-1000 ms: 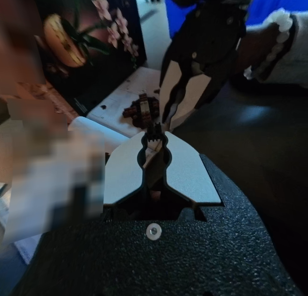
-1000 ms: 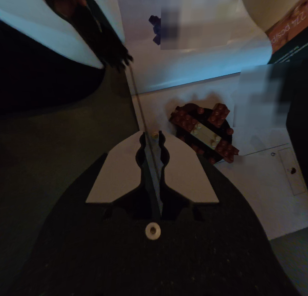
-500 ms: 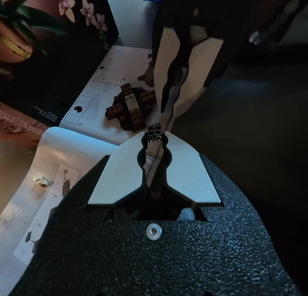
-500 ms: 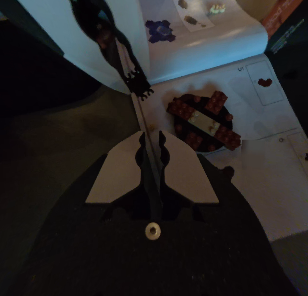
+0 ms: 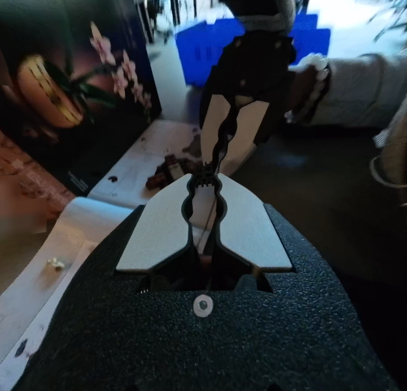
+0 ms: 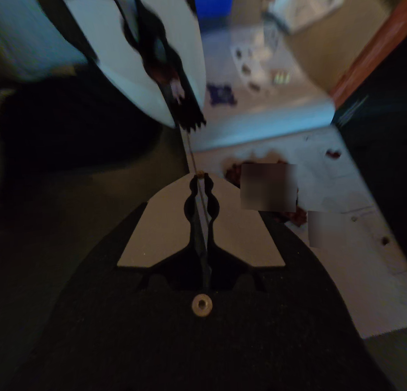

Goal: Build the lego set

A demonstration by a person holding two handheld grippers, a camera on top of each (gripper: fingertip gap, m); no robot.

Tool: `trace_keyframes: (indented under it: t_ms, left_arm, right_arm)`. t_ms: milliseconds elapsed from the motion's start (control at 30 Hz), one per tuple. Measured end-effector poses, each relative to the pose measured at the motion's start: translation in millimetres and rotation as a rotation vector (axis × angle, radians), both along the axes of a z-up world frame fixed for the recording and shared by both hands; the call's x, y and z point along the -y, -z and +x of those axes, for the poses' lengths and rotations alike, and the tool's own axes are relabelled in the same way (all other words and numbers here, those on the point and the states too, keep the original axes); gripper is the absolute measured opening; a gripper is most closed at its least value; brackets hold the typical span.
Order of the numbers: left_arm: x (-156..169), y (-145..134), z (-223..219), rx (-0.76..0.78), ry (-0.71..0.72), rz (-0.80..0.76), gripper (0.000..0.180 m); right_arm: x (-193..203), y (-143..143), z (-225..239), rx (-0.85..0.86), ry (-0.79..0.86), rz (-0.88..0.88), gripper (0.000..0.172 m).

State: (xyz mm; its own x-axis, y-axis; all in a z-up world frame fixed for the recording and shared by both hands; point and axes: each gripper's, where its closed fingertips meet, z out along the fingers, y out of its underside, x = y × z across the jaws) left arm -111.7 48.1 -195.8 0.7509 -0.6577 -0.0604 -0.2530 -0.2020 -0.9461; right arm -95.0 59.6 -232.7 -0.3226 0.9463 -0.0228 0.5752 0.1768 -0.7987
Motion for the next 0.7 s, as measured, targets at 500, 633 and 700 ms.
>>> trace_keyframes:
  t_ms: [500,633,700]
  left_arm:
    - [26.3,-23.6,6.8,-0.022,0.039,0.104,0.016]
    - [38.0,-23.4,3.0,-0.08,0.002,0.082,0.016]
    - [45.8,-23.8,0.8,-0.113,-0.028,0.082,0.016]
  right_arm:
    - [37.0,-54.6,-5.7,-0.03,-0.207,0.015,0.003]
    - [49.4,-56.4,-9.5,-0.04,-0.237,0.01,0.003]
    - [57.6,-56.4,-12.0,-0.049,-0.258,0.003,0.003]
